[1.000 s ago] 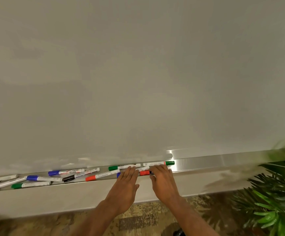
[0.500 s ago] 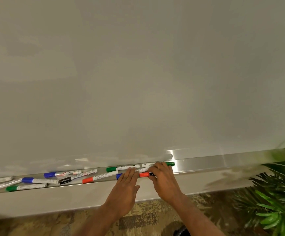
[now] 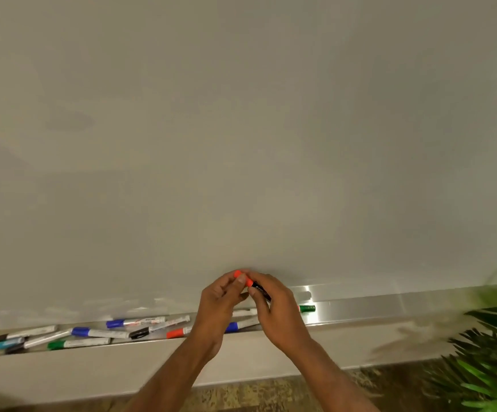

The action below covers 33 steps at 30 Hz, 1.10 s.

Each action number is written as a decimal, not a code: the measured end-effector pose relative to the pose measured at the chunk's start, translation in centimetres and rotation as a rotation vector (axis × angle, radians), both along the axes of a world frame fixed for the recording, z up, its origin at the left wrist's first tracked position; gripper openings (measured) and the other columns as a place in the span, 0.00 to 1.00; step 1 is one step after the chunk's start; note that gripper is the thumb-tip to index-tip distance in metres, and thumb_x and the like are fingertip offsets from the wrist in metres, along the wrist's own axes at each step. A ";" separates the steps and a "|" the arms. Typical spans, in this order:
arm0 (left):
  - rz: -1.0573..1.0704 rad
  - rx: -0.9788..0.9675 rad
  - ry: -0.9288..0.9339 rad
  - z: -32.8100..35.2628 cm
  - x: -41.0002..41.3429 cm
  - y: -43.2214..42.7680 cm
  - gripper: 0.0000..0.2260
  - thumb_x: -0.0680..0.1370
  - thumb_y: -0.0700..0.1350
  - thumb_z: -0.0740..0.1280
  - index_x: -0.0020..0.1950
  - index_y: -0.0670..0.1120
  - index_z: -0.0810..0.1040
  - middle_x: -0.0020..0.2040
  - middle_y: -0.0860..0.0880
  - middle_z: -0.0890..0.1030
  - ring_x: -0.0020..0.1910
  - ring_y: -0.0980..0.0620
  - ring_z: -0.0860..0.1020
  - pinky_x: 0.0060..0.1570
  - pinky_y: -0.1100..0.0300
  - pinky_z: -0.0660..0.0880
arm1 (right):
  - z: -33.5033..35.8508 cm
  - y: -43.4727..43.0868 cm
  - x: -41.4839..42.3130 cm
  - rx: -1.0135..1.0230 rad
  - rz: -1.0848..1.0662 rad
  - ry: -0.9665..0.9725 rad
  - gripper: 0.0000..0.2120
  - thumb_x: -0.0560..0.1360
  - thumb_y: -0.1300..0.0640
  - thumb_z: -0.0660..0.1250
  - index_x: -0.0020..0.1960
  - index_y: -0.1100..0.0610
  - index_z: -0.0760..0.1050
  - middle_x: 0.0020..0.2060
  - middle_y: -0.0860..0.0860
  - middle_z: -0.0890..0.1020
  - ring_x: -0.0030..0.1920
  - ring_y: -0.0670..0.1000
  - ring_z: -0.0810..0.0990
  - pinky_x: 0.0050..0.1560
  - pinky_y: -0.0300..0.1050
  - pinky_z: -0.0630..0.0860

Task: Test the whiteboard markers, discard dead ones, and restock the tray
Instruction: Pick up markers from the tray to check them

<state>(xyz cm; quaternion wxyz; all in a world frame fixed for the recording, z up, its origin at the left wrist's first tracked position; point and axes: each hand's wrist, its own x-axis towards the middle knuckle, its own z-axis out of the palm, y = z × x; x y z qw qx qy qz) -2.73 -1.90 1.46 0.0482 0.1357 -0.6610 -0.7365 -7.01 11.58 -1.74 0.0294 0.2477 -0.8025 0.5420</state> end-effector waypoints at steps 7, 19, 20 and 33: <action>0.002 0.211 0.061 7.3 1.3 -2.4 0.13 0.83 0.46 0.64 0.60 0.41 0.84 0.57 0.40 0.85 0.59 0.42 0.83 0.64 0.50 0.77 | 7.8 -4.0 2.1 -0.097 -0.108 0.045 0.11 0.81 0.54 0.64 0.62 0.47 0.80 0.50 0.39 0.84 0.53 0.41 0.83 0.55 0.42 0.80; 0.245 0.175 0.272 19.6 5.5 -9.5 0.10 0.83 0.40 0.66 0.51 0.38 0.86 0.48 0.40 0.87 0.52 0.40 0.85 0.54 0.50 0.82 | 19.9 -12.7 7.3 -0.033 -0.131 0.204 0.14 0.81 0.45 0.62 0.65 0.41 0.77 0.48 0.35 0.84 0.48 0.38 0.83 0.49 0.35 0.81; 0.271 0.182 0.299 20.6 5.9 -10.1 0.09 0.83 0.41 0.66 0.52 0.39 0.85 0.48 0.41 0.87 0.52 0.42 0.85 0.52 0.51 0.82 | 20.7 -13.4 7.8 -0.043 -0.133 0.212 0.14 0.81 0.45 0.61 0.65 0.42 0.77 0.48 0.34 0.83 0.48 0.37 0.82 0.49 0.33 0.79; 0.594 -0.660 0.770 30.9 6.9 -21.1 0.19 0.85 0.53 0.57 0.76 0.52 0.69 0.74 0.56 0.73 0.74 0.60 0.69 0.71 0.60 0.67 | 34.4 -15.2 11.9 -0.825 0.267 -0.224 0.16 0.82 0.68 0.57 0.56 0.59 0.84 0.50 0.63 0.84 0.44 0.55 0.80 0.41 0.46 0.76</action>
